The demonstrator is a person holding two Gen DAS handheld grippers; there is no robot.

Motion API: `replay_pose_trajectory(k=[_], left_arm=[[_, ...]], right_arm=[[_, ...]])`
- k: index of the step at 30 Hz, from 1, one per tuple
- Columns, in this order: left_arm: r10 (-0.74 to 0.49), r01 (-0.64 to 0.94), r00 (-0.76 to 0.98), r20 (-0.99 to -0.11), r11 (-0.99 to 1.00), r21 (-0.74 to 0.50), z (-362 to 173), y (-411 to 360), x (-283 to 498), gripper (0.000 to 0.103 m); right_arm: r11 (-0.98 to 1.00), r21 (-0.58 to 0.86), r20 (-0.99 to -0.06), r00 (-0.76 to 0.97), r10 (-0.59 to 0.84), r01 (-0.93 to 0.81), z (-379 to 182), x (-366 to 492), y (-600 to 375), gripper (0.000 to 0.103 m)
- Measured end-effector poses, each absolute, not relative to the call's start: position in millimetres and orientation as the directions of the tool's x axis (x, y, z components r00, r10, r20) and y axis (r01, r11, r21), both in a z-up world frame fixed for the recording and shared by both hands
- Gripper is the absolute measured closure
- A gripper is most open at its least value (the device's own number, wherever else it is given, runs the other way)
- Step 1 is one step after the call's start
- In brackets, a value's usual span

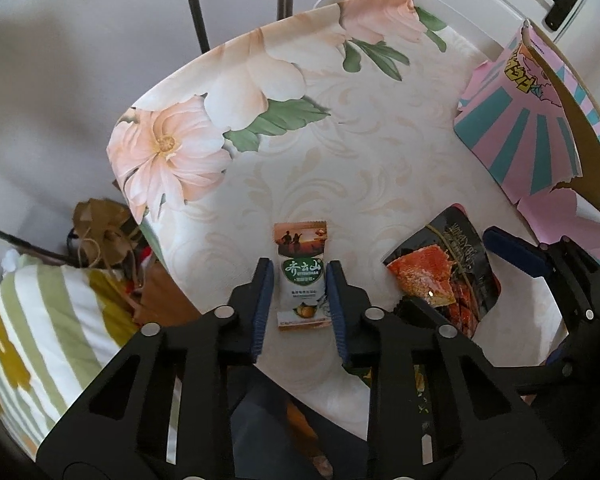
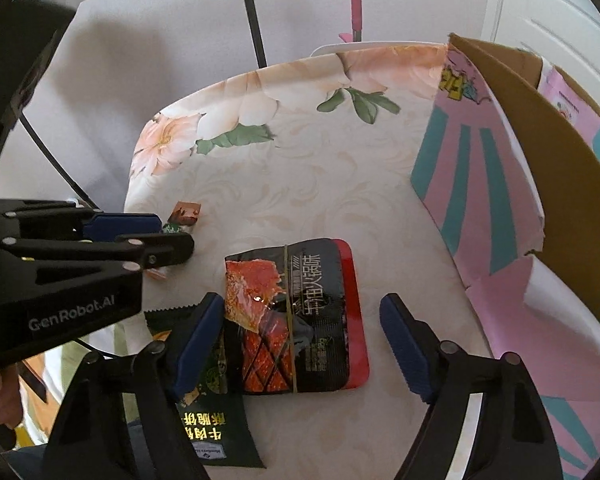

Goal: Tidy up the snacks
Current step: 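Grasp the brown-and-white stick packet with the left tool while the right tool grasps the red-black packet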

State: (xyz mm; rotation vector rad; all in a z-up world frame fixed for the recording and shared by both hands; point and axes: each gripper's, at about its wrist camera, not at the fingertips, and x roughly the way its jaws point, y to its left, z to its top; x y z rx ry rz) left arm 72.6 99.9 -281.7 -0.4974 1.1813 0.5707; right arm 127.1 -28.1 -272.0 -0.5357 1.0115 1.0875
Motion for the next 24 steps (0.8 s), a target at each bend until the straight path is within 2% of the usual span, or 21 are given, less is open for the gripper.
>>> replay_pose_trajectory(k=[2, 8, 12, 24], left_arm=[[0.146, -0.651, 0.280, -0.949, 0.755, -0.075, -281.6, 100.9, 73.0, 0.083], [0.124, -0.639, 0.302, -0.945, 0.763, -0.104, -280.5, 99.9, 75.1, 0.084], [0.111, -0.632, 0.314, -0.943, 0.766, -0.120, -278.6, 100.7, 77.3, 0.084], [0.098, -0.601, 0.354, -0.930, 0.786, -0.146, -258.1, 109.3, 78.6, 0.084]], right_arm=[[0.396, 0.085, -0.874, 0.122, 0.470, -0.914, -272.3, 124.6, -26.2, 0.038], [0.388, 0.079, -0.867, 0.129, 0.481, -0.918, -270.7, 123.4, -27.2, 0.040], [0.389, 0.086, -0.857, 0.131, 0.499, -0.917, -264.8, 123.0, -31.2, 0.047], [0.435, 0.138, -0.835, 0.131, 0.534, -0.890, -255.6, 123.9, -34.9, 0.047]])
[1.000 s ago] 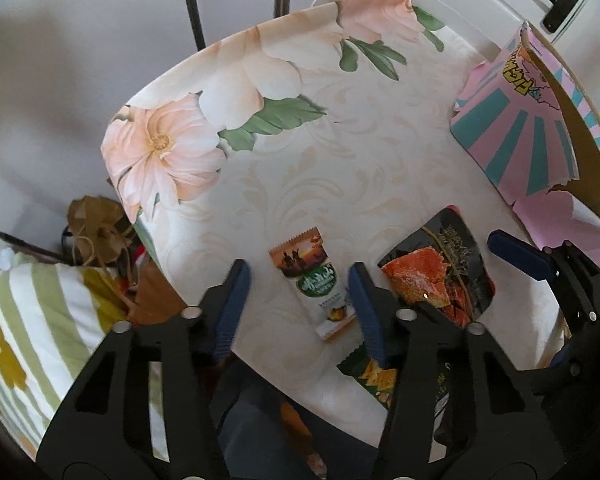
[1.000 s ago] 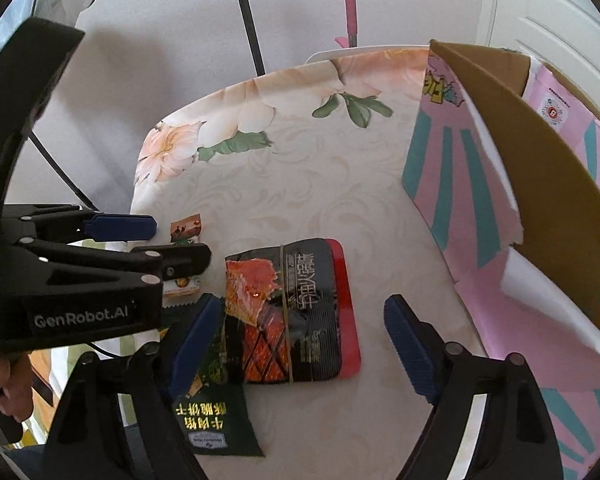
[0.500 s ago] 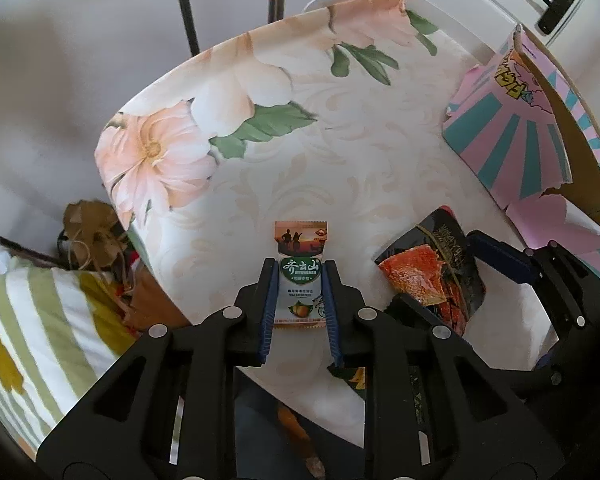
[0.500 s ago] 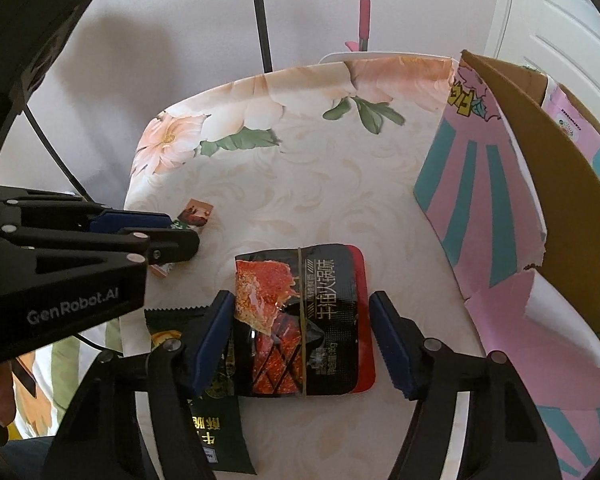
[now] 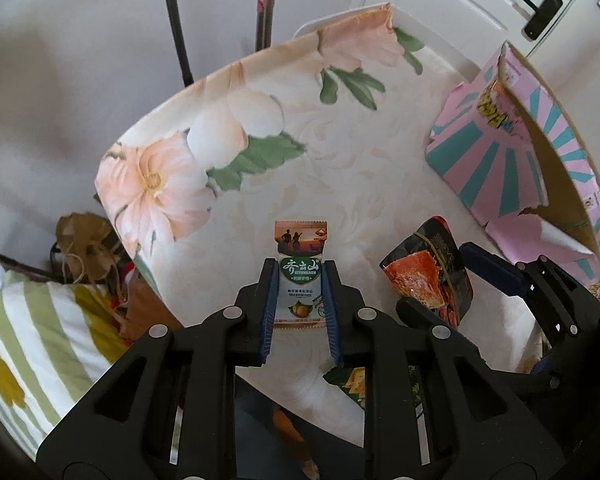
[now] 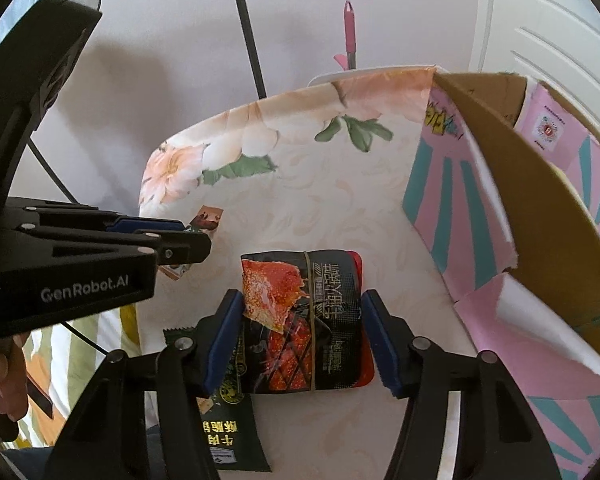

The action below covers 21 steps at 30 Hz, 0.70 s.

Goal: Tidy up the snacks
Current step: 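Grasp the brown-and-white stick packet with the left tool while the right tool grasps the red-black packet, then carry the stick packet and red-black packet into the box and release both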

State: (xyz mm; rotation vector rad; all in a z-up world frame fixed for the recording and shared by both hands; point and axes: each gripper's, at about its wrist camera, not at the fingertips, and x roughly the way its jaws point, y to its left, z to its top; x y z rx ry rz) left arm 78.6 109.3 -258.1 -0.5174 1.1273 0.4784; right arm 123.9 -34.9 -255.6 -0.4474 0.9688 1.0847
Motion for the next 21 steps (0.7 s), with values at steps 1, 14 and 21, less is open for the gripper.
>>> replay_pose_trajectory(k=[1, 14, 21], left_arm=[[0.098, -0.596, 0.362, -0.927, 0.789, -0.149, -254.2, 110.1, 79.1, 0.084], [0.096, -0.473, 0.484, -0.869, 0.865, -0.167, -177.5, 118.6, 88.8, 0.084], [0.033, -0.321, 0.568, -0.822, 0.929, -0.185, -131.4, 111.7, 107.1, 0.084]], right_arm=[[0.438, 0.140, -0.831, 0.135, 0.539, -0.888, -252.9, 123.6, -35.4, 0.047], [0.525, 0.141, -0.764, 0.245, 0.597, -0.839, -186.5, 121.9, -36.9, 0.047], [0.631, 0.160, -0.713, 0.353, 0.606, -0.759, -139.2, 123.4, -50.6, 0.047]])
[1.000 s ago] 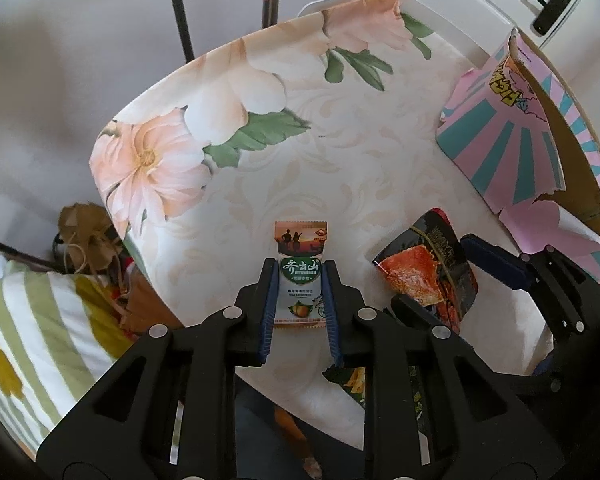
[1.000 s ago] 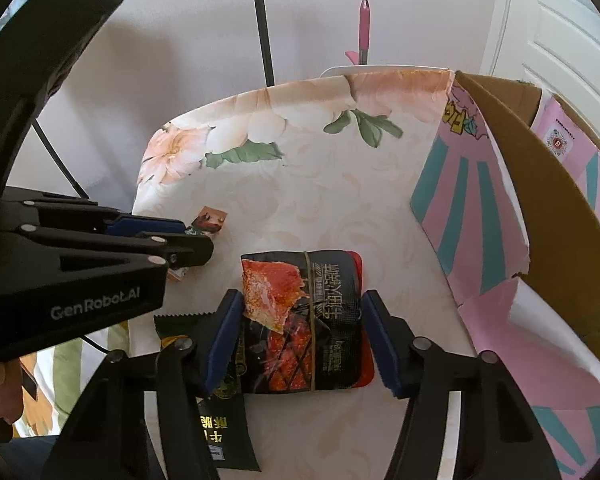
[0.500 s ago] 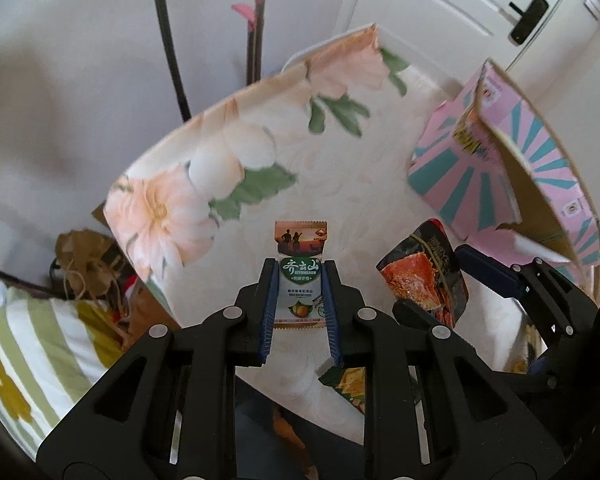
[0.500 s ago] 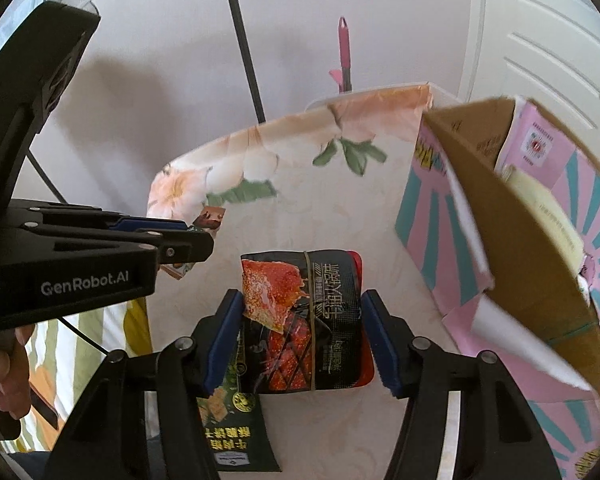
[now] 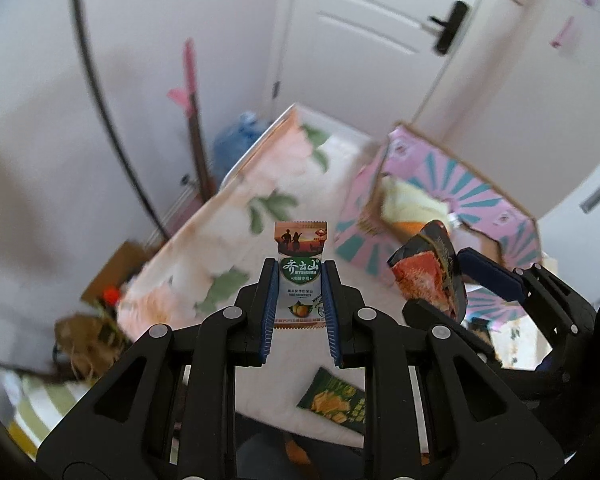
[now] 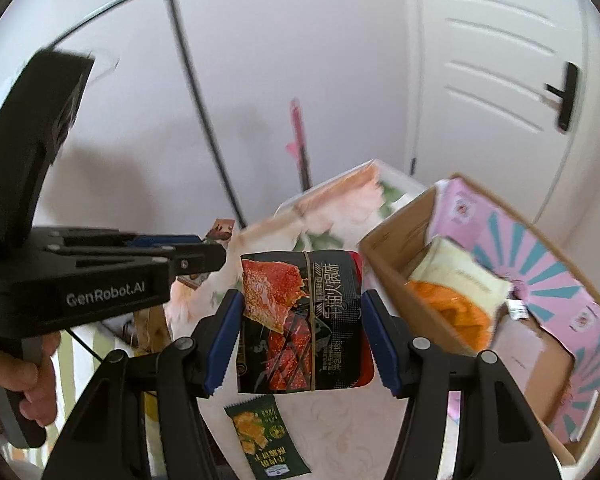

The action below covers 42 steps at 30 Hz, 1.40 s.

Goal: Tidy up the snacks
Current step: 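Carry the stick packet and red-black packet into the box and release both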

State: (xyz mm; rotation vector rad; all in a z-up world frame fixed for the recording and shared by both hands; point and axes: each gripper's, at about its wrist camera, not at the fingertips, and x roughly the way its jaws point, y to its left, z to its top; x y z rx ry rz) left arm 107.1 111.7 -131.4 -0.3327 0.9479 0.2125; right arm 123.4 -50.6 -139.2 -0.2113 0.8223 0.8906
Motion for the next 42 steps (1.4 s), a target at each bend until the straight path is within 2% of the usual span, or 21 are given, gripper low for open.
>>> replay_pose_trajectory(k=[7, 17, 25, 32, 34, 35, 36, 38, 42], left_arm=[[-0.086, -0.119, 0.618, -0.781, 0.972, -0.201, -100.5, 95.3, 146.0, 0.084], [-0.275, 0.145, 0.571, -0.773, 0.961, -0.235, -97.0, 40.3, 217.1, 0.084], [-0.331, 0.209, 0.506, -0.796, 0.943, -0.259, -115.7, -0.7, 260.6, 0.084], [-0.315, 0.193, 0.471, -0.824, 0.948, -0.253, -136.4, -7.8, 280.9, 0.084], [-0.309, 0.186, 0.465, -0.830, 0.950, -0.250, -140.3, -8.9, 287.3, 0.084], [-0.307, 0.182, 0.463, -0.832, 0.951, -0.250, -141.7, -9.5, 290.3, 0.084], [-0.306, 0.179, 0.460, -0.834, 0.951, -0.250, -143.1, -9.6, 292.0, 0.084], [-0.304, 0.176, 0.454, -0.838, 0.952, -0.250, -144.6, -11.8, 291.5, 0.084], [-0.306, 0.179, 0.445, -0.842, 0.951, -0.251, -148.2, -14.8, 295.5, 0.084]], right_arm=[[0.770, 0.150, -0.671, 0.509, 0.540, -0.620, -100.0, 140.4, -74.5, 0.047], [0.926, 0.186, -0.678, 0.638, 0.364, -0.330, -90.0, 175.5, -140.6, 0.047], [0.967, 0.195, -0.726, 0.639, 0.254, -0.162, -98.9, 204.1, -198.1, 0.047], [0.963, 0.250, -0.793, 0.549, 0.264, -0.101, -133.9, 251.9, -217.6, 0.045], [0.960, 0.272, -0.823, 0.501, 0.269, -0.068, -147.6, 264.4, -221.3, 0.039], [0.958, 0.284, -0.828, 0.491, 0.271, -0.049, -152.9, 269.3, -223.8, 0.034], [0.956, 0.292, -0.823, 0.501, 0.268, -0.031, -156.3, 271.0, -226.8, 0.024], [0.949, 0.315, -0.808, 0.520, 0.276, -0.013, -159.1, 271.8, -232.8, 0.013], [0.942, 0.337, -0.791, 0.541, 0.286, -0.006, -159.6, 267.9, -241.8, 0.013]])
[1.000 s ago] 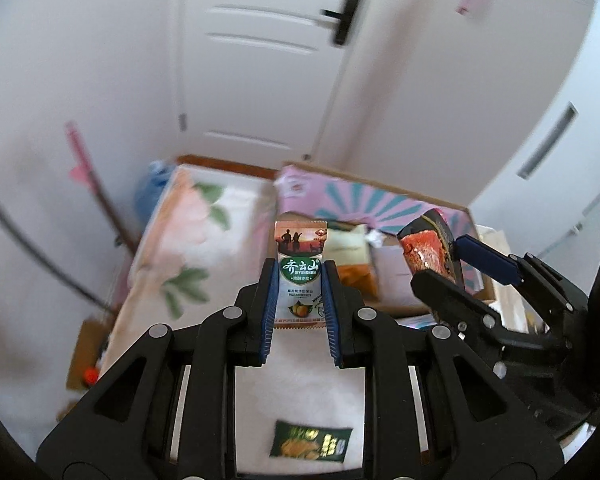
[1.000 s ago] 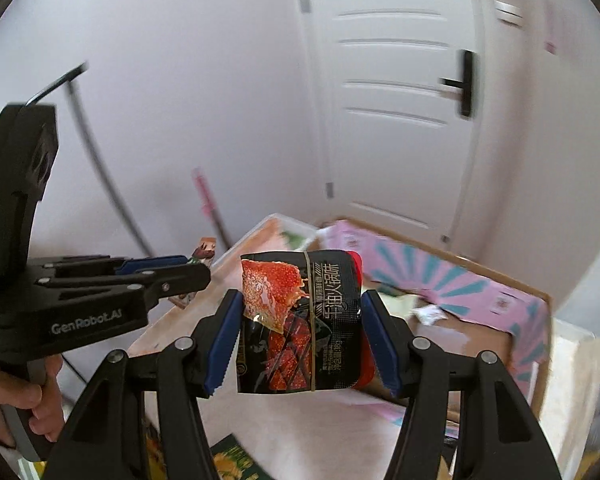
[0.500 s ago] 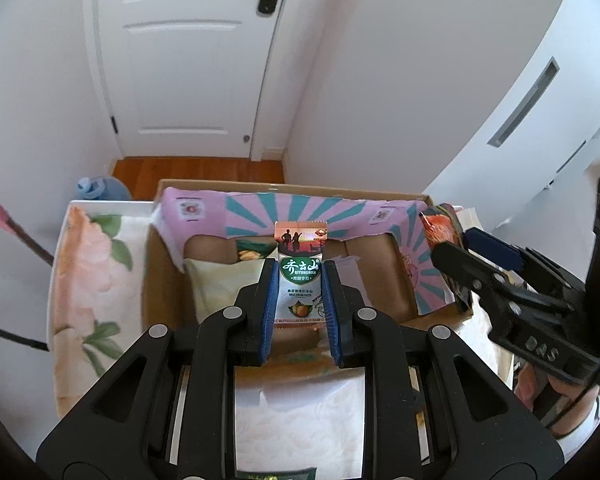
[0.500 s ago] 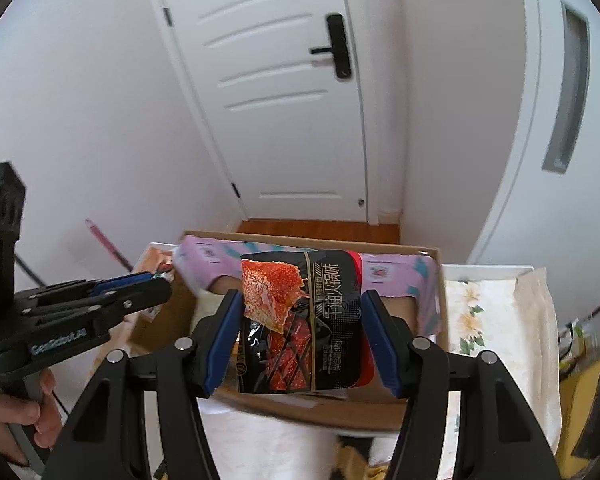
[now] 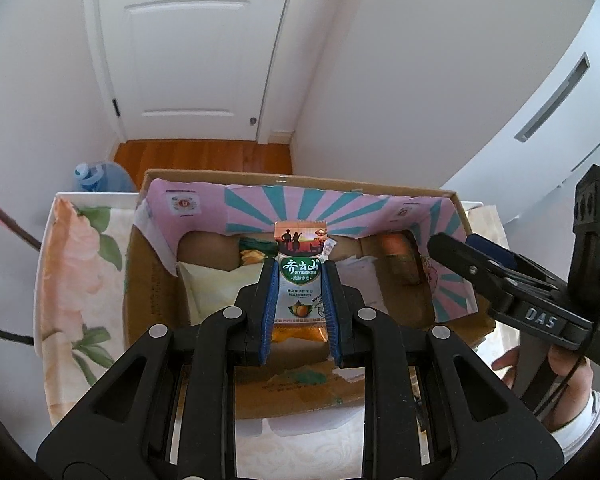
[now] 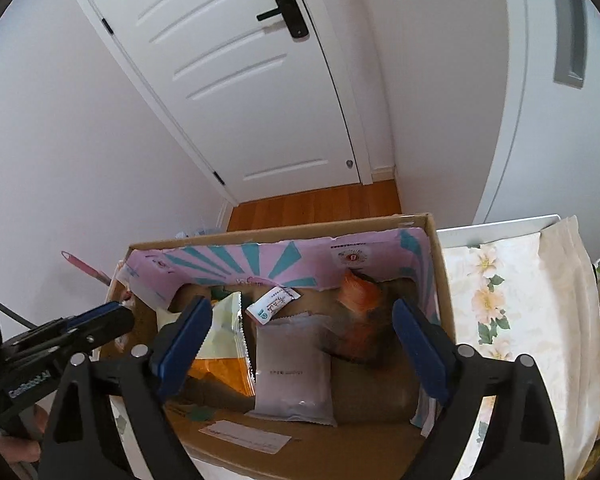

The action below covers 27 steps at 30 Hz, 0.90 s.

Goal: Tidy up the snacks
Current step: 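Carry the stick packet and red-black packet into the box and release both, then withdraw both tools from the box toward the remaining snacks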

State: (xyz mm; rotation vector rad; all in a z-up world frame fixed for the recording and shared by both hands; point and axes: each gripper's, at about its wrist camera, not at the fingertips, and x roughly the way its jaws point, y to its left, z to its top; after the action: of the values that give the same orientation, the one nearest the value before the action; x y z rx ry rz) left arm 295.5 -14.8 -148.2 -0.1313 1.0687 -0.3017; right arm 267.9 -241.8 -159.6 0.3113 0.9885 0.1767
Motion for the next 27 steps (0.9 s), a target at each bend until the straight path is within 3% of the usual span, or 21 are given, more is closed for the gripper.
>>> replay_pose_trajectory(k=[9, 10, 11, 13, 27], left_arm=[[-0.274, 0.251, 0.436, -0.857, 0.952, -0.177, -157.1, -35.4, 307.9, 0.081], [-0.266, 0.259, 0.436, -0.860, 0.952, -0.164, -158.8, -37.6, 309.4, 0.070], [-0.250, 0.267, 0.437, -0.864, 0.953, -0.141, -161.5, -40.0, 311.3, 0.039], [-0.203, 0.264, 0.463, -0.863, 0.961, -0.084, -165.7, -42.6, 312.9, 0.001], [-0.206, 0.270, 0.526, -0.825, 0.961, -0.068, -132.1, -24.2, 280.9, 0.000]], right_arm=[[0.939, 0.343, -0.787, 0.542, 0.296, -0.014, -149.5, 259.2, -252.7, 0.013], [0.940, 0.342, -0.785, 0.545, 0.294, -0.014, -147.5, 257.9, -253.9, 0.013], [0.940, 0.341, -0.783, 0.549, 0.292, -0.013, -145.6, 257.0, -254.8, 0.013], [0.940, 0.342, -0.778, 0.558, 0.289, -0.010, -141.9, 254.1, -256.4, 0.013], [0.944, 0.330, -0.753, 0.604, 0.259, 0.007, -113.3, 224.5, -264.8, 0.013]])
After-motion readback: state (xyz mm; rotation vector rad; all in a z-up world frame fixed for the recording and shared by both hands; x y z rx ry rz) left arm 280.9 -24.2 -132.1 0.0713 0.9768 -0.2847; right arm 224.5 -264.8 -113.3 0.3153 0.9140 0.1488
